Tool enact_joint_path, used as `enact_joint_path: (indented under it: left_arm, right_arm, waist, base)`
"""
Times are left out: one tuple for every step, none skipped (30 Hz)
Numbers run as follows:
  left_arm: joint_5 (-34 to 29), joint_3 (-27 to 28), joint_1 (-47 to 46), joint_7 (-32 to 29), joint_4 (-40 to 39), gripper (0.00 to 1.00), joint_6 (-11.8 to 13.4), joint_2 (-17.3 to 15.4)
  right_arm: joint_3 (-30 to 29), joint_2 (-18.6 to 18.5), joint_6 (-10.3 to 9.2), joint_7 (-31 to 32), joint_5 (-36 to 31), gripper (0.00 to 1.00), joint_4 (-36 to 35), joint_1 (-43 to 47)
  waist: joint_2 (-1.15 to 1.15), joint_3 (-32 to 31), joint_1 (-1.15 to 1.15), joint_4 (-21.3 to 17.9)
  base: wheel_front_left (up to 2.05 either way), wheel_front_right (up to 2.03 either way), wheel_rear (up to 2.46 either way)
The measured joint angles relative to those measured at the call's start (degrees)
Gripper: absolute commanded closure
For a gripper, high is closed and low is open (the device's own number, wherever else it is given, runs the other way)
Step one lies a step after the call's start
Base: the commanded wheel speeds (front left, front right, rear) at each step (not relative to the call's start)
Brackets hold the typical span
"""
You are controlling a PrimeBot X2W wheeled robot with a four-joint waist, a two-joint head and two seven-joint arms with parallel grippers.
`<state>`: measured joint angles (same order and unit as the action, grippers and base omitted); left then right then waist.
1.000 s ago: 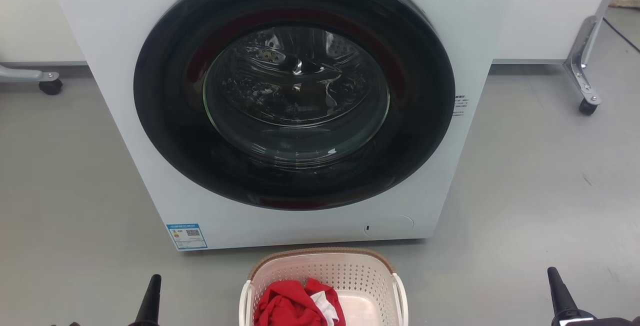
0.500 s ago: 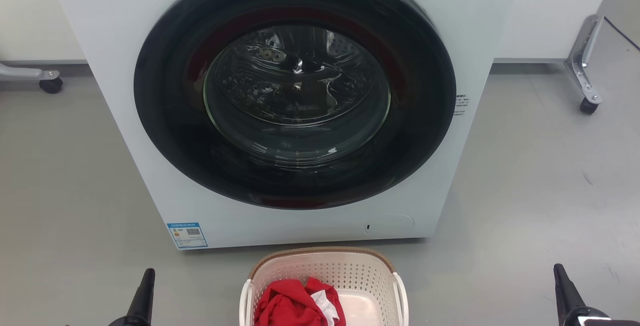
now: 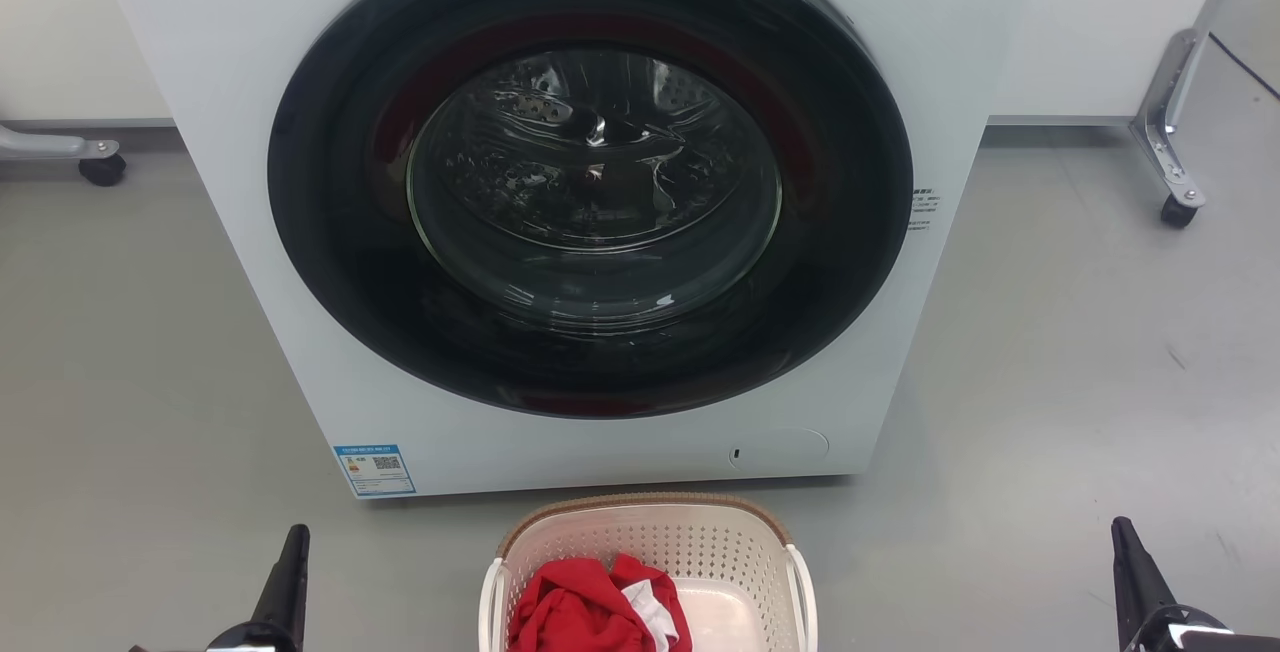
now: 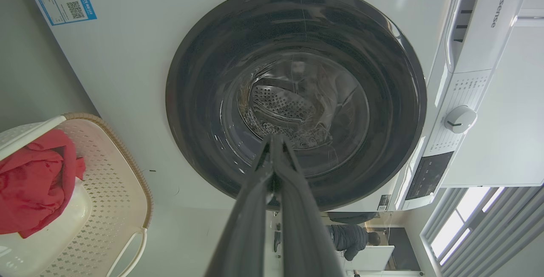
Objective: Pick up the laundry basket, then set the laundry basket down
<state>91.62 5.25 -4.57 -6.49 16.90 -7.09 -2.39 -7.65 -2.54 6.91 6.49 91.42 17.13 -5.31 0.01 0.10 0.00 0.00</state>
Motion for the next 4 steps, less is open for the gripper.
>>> enact_joint_path:
  left_arm:
    - [0.0, 0.0, 0.0, 0.0, 0.0, 1.00, 0.0, 0.0]
    - [0.0, 0.0, 0.0, 0.0, 0.0, 1.00, 0.0, 0.0]
    - [0.0, 0.0, 0.0, 0.0, 0.0, 1.00, 0.0, 0.0]
    - [0.0, 0.0, 0.0, 0.0, 0.0, 1.00, 0.0, 0.0]
  right_arm:
    - [0.0, 0.0, 0.00, 0.0, 0.0, 1.00, 0.0, 0.0]
    - [0.0, 0.0, 0.00, 0.0, 0.0, 1.00, 0.0, 0.0]
    - [0.0, 0.0, 0.00, 0.0, 0.0, 1.00, 0.0, 0.0]
    - [0.0, 0.0, 0.00, 0.0, 0.0, 1.00, 0.0, 0.0]
  waist:
    - [0.00, 0.0, 0.00, 0.0]
    - [0.00, 0.0, 0.00, 0.0]
    - [0.00, 0.0, 0.00, 0.0]
    - [0.00, 0.0, 0.00, 0.0]
  base:
    - [0.00, 0.00, 0.00]
    - [0.00, 0.00, 0.00]
    - [0.00, 0.00, 0.00]
    - [0.00, 0.00, 0.00]
